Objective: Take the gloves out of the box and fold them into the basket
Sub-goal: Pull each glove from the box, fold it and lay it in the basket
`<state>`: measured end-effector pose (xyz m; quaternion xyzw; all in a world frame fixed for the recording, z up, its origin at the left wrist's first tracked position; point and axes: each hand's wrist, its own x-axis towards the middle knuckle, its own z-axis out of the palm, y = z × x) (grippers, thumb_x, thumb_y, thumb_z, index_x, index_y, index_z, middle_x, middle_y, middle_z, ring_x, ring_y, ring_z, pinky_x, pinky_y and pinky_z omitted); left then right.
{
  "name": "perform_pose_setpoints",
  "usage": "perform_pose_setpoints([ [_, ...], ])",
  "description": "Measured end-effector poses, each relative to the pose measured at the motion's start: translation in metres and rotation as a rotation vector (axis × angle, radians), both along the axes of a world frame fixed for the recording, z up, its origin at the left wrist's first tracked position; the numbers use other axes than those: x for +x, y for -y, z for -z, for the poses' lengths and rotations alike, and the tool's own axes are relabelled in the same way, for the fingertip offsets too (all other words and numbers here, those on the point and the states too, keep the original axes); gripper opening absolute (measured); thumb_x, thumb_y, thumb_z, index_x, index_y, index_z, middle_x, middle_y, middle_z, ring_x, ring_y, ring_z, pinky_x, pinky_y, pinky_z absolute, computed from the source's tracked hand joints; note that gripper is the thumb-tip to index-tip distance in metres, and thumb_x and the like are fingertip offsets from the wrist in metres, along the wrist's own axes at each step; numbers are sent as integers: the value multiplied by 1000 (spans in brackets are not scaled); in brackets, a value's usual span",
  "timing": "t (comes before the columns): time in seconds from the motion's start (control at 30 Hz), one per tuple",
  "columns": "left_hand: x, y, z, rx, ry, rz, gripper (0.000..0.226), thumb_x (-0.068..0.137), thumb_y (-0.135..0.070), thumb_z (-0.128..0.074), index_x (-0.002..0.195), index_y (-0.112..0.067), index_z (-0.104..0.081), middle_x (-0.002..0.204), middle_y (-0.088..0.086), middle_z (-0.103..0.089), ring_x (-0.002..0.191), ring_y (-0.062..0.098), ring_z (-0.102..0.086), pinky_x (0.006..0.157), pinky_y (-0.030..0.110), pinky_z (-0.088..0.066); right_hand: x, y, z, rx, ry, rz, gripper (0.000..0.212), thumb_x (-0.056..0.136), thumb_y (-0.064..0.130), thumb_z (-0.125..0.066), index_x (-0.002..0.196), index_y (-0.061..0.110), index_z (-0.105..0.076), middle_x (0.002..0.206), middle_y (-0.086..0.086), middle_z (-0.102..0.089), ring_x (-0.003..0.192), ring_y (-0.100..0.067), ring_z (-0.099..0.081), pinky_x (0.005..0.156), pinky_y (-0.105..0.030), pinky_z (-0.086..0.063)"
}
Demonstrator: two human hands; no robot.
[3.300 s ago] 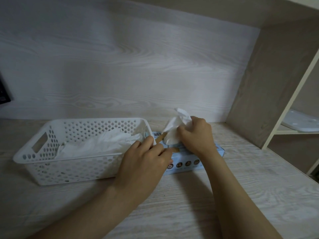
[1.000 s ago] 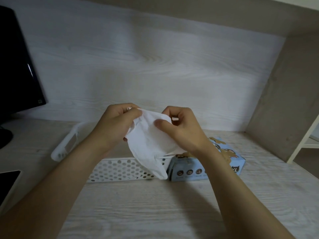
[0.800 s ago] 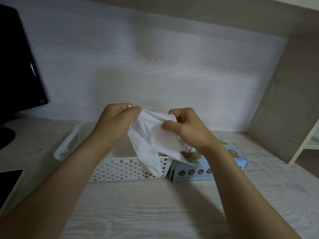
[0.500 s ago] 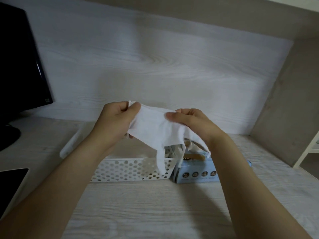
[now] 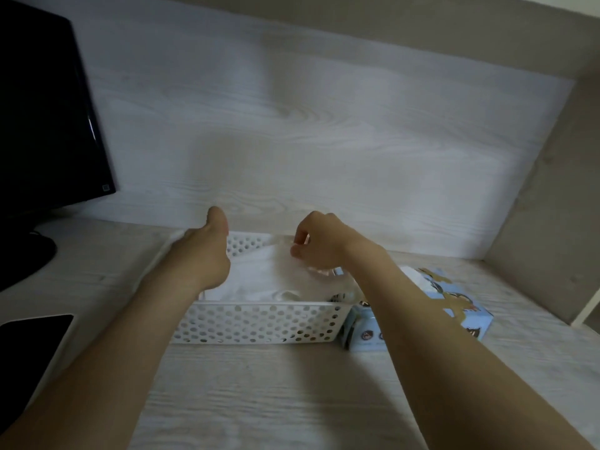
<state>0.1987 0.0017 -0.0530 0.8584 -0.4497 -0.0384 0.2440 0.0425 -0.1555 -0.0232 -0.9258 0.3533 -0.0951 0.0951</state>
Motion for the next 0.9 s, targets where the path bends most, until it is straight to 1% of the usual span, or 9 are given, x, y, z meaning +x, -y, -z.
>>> perform_pose_setpoints([
  [0.1, 1, -2, 0, 97, 121, -48, 14, 95, 2, -44, 98, -11, -41, 99, 13, -52, 81, 27, -53, 68, 37, -44, 7, -2, 4, -76, -47, -9, 18, 95, 34, -76, 106, 20, -74, 99, 2, -63, 94, -26, -67, 84, -40, -59],
  [0.17, -2, -4, -2, 159, 160, -95, 27, 95, 3, -46, 80, -16, -34, 91, 8, -46, 84, 26, -51, 71, 36, -44, 11, -3, 8, -112, -15, -21, 23, 91, 38, -82, 105, 23, -71, 107, 1, -64, 97, -24, -67, 86, -41, -59],
  [0.23, -1, -4, -2, 183, 183, -114, 30, 95, 4, -48, 77, -16, -35, 85, 4, -40, 86, 26, -51, 74, 35, -47, 12, -3, 11, -173, 30, -30, 31, 87, 44, -85, 106, 25, -69, 110, 0, -66, 96, -23, -67, 82, -38, -57],
  [0.33, 2, -2, 0, 230, 188, -111, 20, 98, 0, -51, 82, -12, -44, 85, 1, -40, 90, 26, -53, 83, 36, -53, 12, -5, 15, -301, 58, -61, 43, 85, 48, -86, 115, 24, -67, 109, 2, -63, 96, -20, -61, 74, -34, -45],
  [0.4, 1, -3, -1, 261, 201, -85, 6, 100, -6, -54, 96, -10, -54, 89, 1, -44, 96, 26, -55, 87, 36, -54, 11, -7, 14, -324, 100, -98, 35, 86, 42, -86, 113, 26, -70, 106, 4, -59, 94, -18, -59, 73, -32, -44],
  [0.53, -5, -3, -2, 228, 313, 34, 24, 102, -10, -54, 119, -21, -67, 129, 6, -48, 125, 31, -44, 102, 42, -48, 5, -7, 17, -104, 31, -249, 15, 91, 30, -82, 105, 28, -76, 98, 6, -67, 90, -14, -66, 81, -33, -58],
  [0.63, -12, -2, -6, 28, 224, 211, 19, 103, -24, -61, 108, -31, -78, 119, -4, -59, 113, 21, -58, 97, 38, -53, 4, -9, 26, -61, 6, -270, 21, 94, 32, -79, 112, 22, -78, 105, 4, -74, 92, -11, -67, 87, -27, -57],
  [0.77, -29, 1, -13, -208, 151, 296, 18, 101, -35, -60, 99, -36, -78, 95, -16, -73, 83, 7, -69, 81, 40, -60, -14, -18, 22, -133, 443, -253, 10, 97, 21, -72, 98, 20, -81, 93, 12, -78, 74, 4, -64, 73, -6, -44],
  [0.9, -64, 4, -12, -409, 227, 354, 18, 101, -40, -57, 104, -37, -74, 86, -18, -72, 71, 3, -64, 71, 34, -58, -53, -20, 22, -154, 669, -107, 13, 94, 18, -68, 101, 23, -78, 70, 16, -70, 66, -1, -65, 62, -5, -40],
])
